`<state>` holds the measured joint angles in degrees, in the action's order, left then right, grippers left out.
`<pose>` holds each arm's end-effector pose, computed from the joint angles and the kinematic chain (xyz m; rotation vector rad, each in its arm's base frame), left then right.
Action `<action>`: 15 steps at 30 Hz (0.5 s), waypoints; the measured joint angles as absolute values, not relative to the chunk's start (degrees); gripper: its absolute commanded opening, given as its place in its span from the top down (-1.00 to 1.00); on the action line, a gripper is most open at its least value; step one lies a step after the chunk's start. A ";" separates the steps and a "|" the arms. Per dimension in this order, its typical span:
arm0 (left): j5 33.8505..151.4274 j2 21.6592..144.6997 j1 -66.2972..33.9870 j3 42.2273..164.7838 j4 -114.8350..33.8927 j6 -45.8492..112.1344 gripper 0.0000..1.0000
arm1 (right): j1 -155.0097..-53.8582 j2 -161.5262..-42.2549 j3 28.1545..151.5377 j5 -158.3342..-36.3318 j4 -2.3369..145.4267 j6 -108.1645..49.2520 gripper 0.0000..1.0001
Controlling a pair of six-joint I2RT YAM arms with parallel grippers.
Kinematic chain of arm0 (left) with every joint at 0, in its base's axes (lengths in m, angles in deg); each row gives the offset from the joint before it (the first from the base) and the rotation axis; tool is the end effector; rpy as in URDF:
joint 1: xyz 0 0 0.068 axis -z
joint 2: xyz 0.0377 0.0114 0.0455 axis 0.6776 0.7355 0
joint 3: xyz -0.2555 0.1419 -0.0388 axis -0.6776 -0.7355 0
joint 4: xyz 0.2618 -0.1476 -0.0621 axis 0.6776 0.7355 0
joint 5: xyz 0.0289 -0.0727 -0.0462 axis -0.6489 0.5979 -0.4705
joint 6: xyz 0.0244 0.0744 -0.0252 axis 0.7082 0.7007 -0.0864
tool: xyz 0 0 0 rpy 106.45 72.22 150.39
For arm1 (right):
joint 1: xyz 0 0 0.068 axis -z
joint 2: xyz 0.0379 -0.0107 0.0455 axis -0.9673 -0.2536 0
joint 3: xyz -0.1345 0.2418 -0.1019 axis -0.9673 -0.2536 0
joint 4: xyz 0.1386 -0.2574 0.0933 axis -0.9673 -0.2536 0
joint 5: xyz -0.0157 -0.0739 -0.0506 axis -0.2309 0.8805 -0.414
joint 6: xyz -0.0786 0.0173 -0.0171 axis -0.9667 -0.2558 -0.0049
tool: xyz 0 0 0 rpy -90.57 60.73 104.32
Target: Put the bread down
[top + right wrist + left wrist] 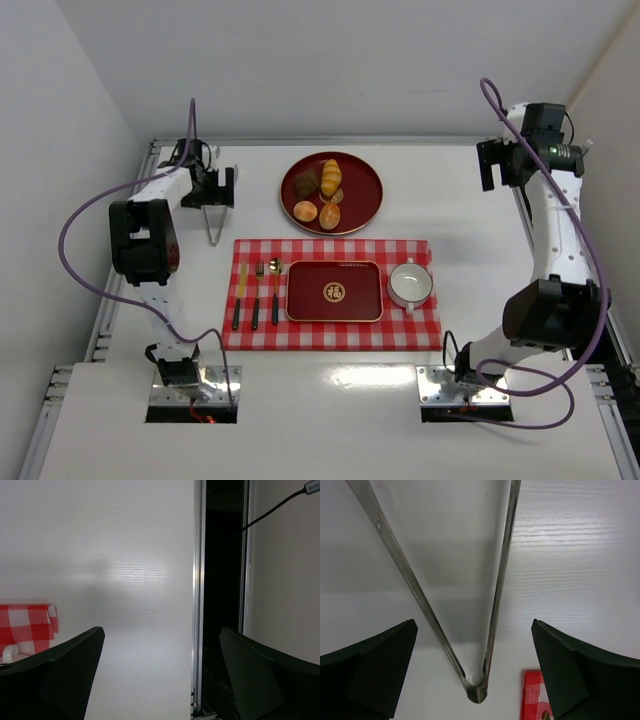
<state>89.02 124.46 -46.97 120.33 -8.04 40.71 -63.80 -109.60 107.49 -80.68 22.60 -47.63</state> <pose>0.5120 0.0330 0.1634 -0.1574 2.5769 -0.1028 0.3932 -0.0915 0.3805 0.0806 2.3757 -0.3784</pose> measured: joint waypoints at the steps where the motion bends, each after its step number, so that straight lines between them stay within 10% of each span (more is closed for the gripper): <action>1: 89.02 124.46 -46.97 120.33 -8.04 40.80 -1.00 | -63.80 -109.65 107.49 -80.68 22.60 -47.65 -1.00; 15: 87.95 124.68 -48.02 118.27 -9.66 41.24 -1.00 | -63.80 -109.76 107.68 -80.63 22.34 -47.69 -1.00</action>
<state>87.95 124.68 -48.02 118.27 -9.66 41.24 -63.80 -109.76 107.68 -80.63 22.34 -47.69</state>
